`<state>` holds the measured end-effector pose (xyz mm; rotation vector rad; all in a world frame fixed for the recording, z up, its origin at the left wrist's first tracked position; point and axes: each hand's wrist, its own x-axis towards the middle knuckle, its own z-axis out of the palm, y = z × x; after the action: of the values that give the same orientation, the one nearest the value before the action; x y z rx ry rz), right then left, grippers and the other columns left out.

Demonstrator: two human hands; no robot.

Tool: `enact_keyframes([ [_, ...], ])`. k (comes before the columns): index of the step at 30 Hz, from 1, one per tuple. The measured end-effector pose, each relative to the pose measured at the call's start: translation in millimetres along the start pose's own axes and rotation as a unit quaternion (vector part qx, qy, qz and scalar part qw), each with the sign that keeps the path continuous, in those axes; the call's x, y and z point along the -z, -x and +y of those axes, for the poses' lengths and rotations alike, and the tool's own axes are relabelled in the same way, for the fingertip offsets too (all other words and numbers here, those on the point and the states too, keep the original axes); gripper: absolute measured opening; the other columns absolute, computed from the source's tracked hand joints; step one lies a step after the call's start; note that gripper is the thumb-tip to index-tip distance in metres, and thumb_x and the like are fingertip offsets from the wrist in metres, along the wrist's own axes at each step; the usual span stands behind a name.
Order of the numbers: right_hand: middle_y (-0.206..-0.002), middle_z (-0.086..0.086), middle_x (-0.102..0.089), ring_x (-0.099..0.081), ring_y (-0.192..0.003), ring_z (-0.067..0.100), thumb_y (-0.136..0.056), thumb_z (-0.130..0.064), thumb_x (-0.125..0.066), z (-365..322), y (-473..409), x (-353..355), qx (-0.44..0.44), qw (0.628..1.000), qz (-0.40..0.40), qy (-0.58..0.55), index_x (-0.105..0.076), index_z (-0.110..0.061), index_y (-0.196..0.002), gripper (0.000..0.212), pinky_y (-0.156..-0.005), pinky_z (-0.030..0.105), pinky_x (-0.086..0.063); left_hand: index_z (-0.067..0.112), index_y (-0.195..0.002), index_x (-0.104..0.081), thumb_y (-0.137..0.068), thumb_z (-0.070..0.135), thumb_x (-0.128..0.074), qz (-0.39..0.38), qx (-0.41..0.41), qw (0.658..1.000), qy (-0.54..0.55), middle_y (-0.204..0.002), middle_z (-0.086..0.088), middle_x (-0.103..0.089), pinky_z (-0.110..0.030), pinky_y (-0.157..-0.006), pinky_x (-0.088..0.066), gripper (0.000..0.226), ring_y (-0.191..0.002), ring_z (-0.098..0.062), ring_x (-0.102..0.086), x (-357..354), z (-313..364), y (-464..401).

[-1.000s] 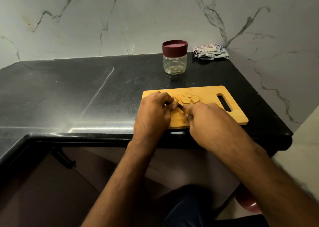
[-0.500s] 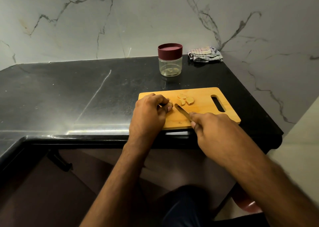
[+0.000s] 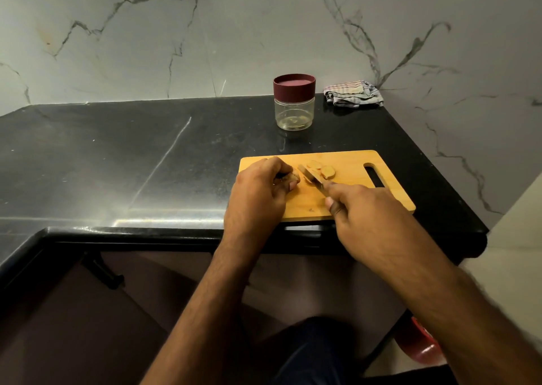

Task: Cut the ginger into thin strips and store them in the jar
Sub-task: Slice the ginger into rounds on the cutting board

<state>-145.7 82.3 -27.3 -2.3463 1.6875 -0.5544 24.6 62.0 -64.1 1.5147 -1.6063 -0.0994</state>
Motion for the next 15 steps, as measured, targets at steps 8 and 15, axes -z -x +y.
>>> enact_keyframes([
  [8,-0.079,-0.011,-0.045,-0.041,-0.065,0.005,-0.101,-0.036,-0.038,-5.2,4.4,-6.1,0.022,1.000,-0.004,-0.022,-0.040,-0.040,-0.140,0.039,-0.049,0.017,-0.027,0.017,-0.096,-0.074,-0.090,0.019,-0.074,-0.006,0.002,1.000,-0.002,-0.097,0.007,-0.071,-0.030,-0.078,-0.056,0.006,-0.088,-0.007,-0.064,-2.1,-5.7,-1.4],
  [15,-0.080,-0.012,-0.046,-0.042,-0.064,0.004,-0.101,-0.035,-0.038,-7.0,10.1,-4.2,0.020,0.999,0.028,-0.030,-0.034,-0.041,-0.144,0.043,-0.048,0.014,-0.026,0.017,-0.095,-0.075,-0.091,0.017,-0.072,-0.014,0.005,1.000,0.001,-0.098,0.006,-0.070,-0.036,-0.081,-0.056,0.005,-0.090,-0.009,-0.064,-2.4,-6.4,-2.7],
])
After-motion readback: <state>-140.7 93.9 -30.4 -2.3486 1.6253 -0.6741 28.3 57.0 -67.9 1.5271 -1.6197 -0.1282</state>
